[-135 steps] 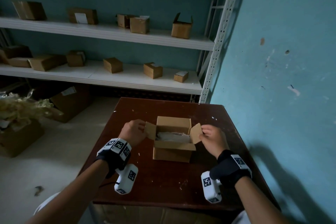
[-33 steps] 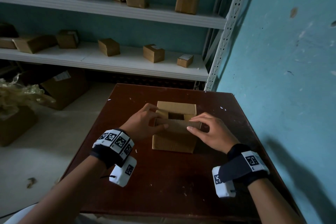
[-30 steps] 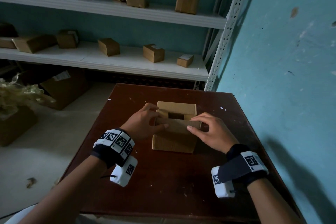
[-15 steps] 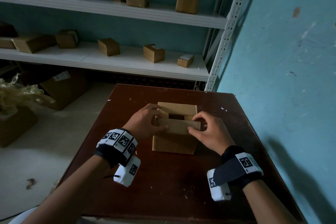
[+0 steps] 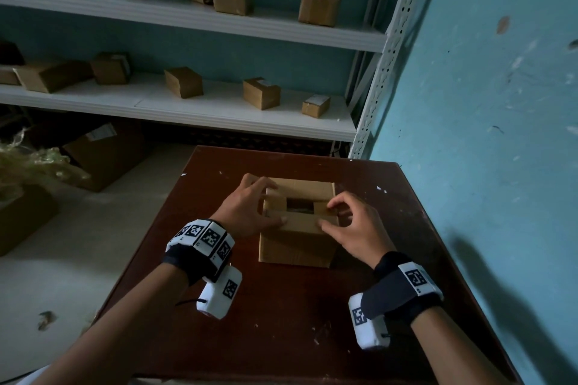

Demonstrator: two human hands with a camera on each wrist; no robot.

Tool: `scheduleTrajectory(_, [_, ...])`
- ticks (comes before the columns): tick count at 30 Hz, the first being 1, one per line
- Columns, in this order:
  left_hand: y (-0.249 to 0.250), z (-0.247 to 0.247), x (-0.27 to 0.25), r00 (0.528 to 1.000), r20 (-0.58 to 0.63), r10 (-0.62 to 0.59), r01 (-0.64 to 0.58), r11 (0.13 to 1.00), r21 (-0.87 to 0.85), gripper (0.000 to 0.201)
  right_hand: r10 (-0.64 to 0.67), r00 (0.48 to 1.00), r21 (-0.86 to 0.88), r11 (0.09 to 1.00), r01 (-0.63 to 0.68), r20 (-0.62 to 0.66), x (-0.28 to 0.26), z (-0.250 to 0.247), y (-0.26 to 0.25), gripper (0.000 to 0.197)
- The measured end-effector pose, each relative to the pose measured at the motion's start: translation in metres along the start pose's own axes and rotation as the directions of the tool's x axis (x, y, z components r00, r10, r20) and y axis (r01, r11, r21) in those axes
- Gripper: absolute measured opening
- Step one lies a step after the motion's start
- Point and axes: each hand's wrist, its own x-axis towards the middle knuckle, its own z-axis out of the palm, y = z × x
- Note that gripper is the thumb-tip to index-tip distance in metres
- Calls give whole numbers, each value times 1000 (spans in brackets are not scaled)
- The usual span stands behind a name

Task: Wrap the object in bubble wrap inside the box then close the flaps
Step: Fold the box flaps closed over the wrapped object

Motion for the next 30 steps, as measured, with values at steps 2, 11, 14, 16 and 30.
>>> scheduleTrajectory(2, [-2,0,2,1000,5,-15,15,999,-30,79,3,1000,21,1000,-3,-7,1,1,1,29])
scheduleTrajectory(11, [-5,-1,9,991,103,-82,94,989,-116,112,210,973,179,958,-223,92,5,2,5,95])
scheduleTrajectory(14, [-7,0,9,994,85,-71,80,992,-99,112,231,961,240,935,-262,151,5,3,6,96])
scheduleTrajectory(16, [-7,0,9,997,62,-53,59,994,-95,112,221,963,252,934,-255,153,6,5,6,95])
scheduleTrajectory(30, [1,0,4,999,-46,26,-27,999,-32,117,127,990,180,974,-135,55,6,6,9,91])
